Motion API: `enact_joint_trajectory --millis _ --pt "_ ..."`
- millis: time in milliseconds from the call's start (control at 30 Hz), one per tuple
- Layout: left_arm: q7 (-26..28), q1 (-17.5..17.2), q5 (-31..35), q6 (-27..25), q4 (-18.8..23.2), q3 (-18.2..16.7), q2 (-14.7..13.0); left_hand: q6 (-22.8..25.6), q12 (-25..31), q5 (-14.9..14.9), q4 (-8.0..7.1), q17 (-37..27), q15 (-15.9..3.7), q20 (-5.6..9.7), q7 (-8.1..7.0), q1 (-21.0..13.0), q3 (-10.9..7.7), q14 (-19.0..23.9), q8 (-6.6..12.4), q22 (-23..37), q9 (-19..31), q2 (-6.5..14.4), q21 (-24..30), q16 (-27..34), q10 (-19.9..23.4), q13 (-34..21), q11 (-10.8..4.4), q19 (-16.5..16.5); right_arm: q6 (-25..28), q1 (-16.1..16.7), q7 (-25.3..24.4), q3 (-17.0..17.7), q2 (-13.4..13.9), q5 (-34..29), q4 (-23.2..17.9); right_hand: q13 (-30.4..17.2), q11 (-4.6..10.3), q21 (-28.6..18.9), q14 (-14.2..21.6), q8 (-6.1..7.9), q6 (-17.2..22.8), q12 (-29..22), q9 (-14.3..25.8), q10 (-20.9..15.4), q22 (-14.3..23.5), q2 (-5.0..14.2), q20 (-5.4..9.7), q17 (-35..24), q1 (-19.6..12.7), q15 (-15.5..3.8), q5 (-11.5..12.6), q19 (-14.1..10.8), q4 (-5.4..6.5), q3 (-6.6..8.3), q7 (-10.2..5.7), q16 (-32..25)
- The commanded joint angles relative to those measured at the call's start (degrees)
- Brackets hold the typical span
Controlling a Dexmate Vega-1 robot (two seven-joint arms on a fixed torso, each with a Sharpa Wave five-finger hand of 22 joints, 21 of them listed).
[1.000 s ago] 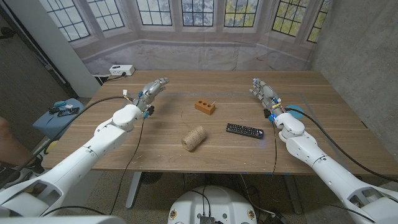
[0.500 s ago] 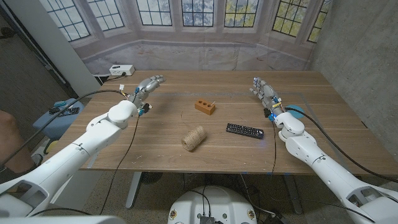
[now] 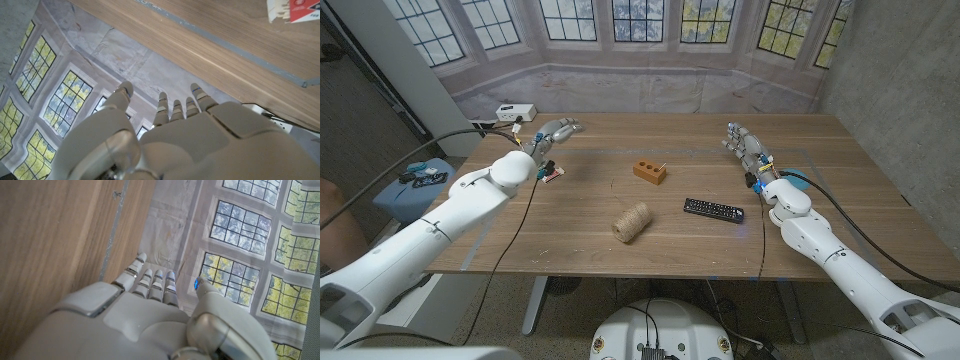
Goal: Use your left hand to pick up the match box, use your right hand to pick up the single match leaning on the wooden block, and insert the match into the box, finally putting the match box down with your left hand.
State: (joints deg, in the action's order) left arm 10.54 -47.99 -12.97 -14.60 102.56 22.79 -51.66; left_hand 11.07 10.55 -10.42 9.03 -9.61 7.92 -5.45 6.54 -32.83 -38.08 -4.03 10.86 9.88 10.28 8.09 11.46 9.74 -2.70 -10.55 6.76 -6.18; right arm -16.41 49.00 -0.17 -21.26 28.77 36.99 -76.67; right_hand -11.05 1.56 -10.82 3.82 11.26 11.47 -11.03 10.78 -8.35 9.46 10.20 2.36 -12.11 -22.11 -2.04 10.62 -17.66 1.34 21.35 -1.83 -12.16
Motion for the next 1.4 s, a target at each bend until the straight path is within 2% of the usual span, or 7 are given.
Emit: enact_joint_trajectory --millis 33,367,500,700,867,1200,1400 --pt "-1.44 0.75 4.49 -9.88 6.37 0.85 -5.10 0.74 -0.15 -0.23 0.49 -0.20 0.58 -0.17 0.18 -0.82 0.38 -1.09 0.28 0.12 0.18 -0.42 -0.25 -0.06 -1.48 -0.17 0.58 0.86 0.04 0.77 -0.04 -0.05 0.36 -0.13 -0.59 -0.21 -0.48 -0.36 0.42 0.19 0.23 -0.29 0.33 -0.13 0.33 0.04 0.64 -0.21 -0.60 -0.93 -0.07 -0.70 -0.12 0.17 0.36 -0.45" --pt "-3.47 2.26 10.36 -15.98 10.38 2.80 -9.19 0.43 -0.22 -0.28 0.82 -0.29 1.59 -1.45 0.29 -1.51 1.97 -3.97 0.14 0.19 0.22 -1.85 -0.83 -0.19 -4.56 -0.21 1.37 2.87 0.01 0.77 0.10 -0.52 -0.08 -0.25 -0.51 -0.21 -0.58 -0.37 0.51 0.20 0.28 -0.29 0.33 -0.11 0.34 0.04 0.70 -0.21 -0.67 -0.88 -0.11 -0.76 -0.24 0.25 0.51 -0.50" --pt "-5.28 3.28 12.56 -18.50 11.29 3.97 -10.44 1.02 -0.14 -0.21 0.69 -0.37 1.03 -0.79 -0.37 -1.31 3.20 -5.58 0.35 0.21 0.22 -2.99 -0.97 -0.13 -5.95 -0.22 0.65 4.03 0.16 0.62 0.13 -0.75 -0.25 -0.34 -0.37 -0.21 -0.62 -0.37 0.50 0.20 0.31 -0.26 0.33 -0.03 0.34 0.05 0.74 -0.21 -0.71 -0.82 -0.12 -0.76 -0.31 0.29 0.68 -0.50" --pt "-6.22 5.59 20.13 -24.98 13.03 8.33 -10.83 0.54 -0.47 -0.45 -0.13 -0.47 1.44 -0.57 0.09 -1.11 5.10 -13.57 0.02 0.26 0.27 -2.81 -1.69 -0.31 -13.60 -0.27 1.49 11.72 0.40 0.22 0.23 -1.04 -0.47 -0.49 0.11 -0.22 -1.30 -0.36 0.45 0.16 0.26 -0.18 0.34 0.20 0.34 -0.02 0.66 -0.22 -0.72 -0.46 -0.17 -0.76 -0.41 0.30 1.25 -0.50" --pt "-7.51 7.11 24.49 -28.66 13.62 10.57 -10.71 1.24 -0.19 -0.55 -0.30 -0.45 2.12 -0.87 0.65 -0.62 5.97 -17.21 0.11 0.26 0.26 -3.17 -1.77 -0.25 -16.10 -0.21 1.84 16.56 0.56 -0.89 1.07 -1.38 -0.87 -0.44 1.65 -0.22 -1.73 -0.36 0.40 0.17 0.30 -0.13 0.33 0.40 0.34 -0.06 0.59 -0.23 -0.73 -0.32 -0.19 -0.79 -0.49 0.32 1.59 -0.50" --pt "-11.63 9.55 30.69 -33.90 14.46 13.30 -11.30 3.91 0.22 -0.35 -0.67 -0.38 1.70 -1.01 1.10 1.09 7.81 -20.68 0.85 0.24 0.23 -4.72 -1.66 0.03 -18.22 -0.06 1.67 22.54 1.00 -2.91 2.55 -1.93 -1.47 -0.36 4.07 -0.23 -2.78 -0.36 0.32 0.15 0.35 -0.03 0.34 0.86 0.35 -0.17 0.24 -0.24 -0.74 0.12 -0.26 -0.79 -0.68 0.32 2.28 -0.49" --pt "-14.46 11.11 34.59 -36.17 14.98 15.21 -11.86 5.93 0.55 -0.35 -0.80 -0.36 2.01 -1.00 1.14 1.56 8.24 -21.09 1.33 0.22 0.22 -4.91 -1.53 0.17 -17.89 0.01 1.96 23.78 1.24 -3.34 2.92 -2.01 -1.58 -0.23 4.67 -0.24 -3.05 -0.36 0.22 0.16 0.40 -0.06 0.33 0.87 0.35 -0.20 0.16 -0.24 -0.74 0.31 -0.28 -0.81 -0.75 0.32 2.42 -0.46"
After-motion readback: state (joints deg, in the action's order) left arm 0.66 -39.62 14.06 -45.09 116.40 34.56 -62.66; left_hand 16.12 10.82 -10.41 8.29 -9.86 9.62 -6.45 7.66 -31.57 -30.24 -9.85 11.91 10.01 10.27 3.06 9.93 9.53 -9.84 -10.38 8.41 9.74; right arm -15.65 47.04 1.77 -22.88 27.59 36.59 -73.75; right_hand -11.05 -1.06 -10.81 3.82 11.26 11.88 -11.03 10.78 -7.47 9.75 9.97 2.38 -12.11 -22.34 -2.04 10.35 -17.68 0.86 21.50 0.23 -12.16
